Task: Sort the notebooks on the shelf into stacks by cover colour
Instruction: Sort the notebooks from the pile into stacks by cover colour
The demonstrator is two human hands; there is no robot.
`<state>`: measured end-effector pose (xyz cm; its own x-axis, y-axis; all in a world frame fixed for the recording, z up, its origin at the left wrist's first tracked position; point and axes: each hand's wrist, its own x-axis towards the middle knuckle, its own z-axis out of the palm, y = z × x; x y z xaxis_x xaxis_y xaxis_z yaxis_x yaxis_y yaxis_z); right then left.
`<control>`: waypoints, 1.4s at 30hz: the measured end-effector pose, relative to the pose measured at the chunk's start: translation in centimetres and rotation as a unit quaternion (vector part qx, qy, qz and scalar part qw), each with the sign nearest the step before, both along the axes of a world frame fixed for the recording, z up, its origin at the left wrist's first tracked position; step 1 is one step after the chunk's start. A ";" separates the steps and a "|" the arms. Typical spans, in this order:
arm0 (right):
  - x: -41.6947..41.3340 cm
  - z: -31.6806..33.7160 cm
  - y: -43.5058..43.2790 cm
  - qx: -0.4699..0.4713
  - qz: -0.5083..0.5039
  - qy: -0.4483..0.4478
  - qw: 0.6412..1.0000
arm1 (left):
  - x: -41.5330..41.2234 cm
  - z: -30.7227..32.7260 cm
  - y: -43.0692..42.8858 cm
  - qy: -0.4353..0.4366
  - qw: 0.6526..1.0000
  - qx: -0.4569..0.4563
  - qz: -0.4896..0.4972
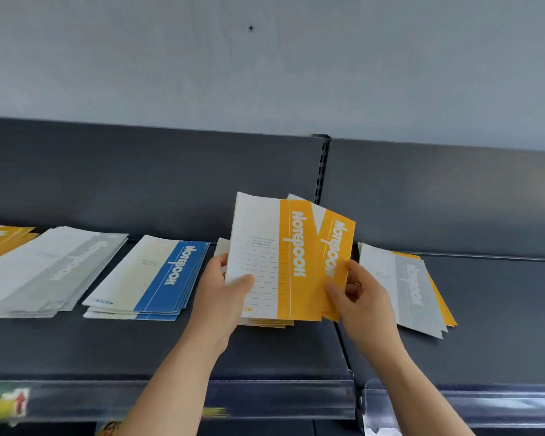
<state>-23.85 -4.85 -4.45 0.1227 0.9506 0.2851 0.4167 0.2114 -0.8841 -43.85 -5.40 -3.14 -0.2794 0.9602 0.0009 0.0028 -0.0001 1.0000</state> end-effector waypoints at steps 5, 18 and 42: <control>-5.4 -0.2 0.5 -0.039 -0.001 -0.030 0.999 | -5.0 -0.3 -0.1 0.120 0.993 0.011 0.019; -10.8 -3.1 2.1 -0.074 -0.075 -0.229 0.968 | -9.3 -2.8 2.7 0.278 0.960 -0.001 -0.023; -7.4 -1.2 -0.9 -0.016 -0.123 -0.265 0.956 | -6.5 -0.2 1.1 0.407 0.896 0.178 -0.024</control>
<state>-31.24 -5.80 -5.65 0.1894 0.9212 0.3399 0.8421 0.0256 -0.5387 -50.36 -4.30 -3.34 -0.0066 0.8695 0.4939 0.7221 -0.3375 0.6038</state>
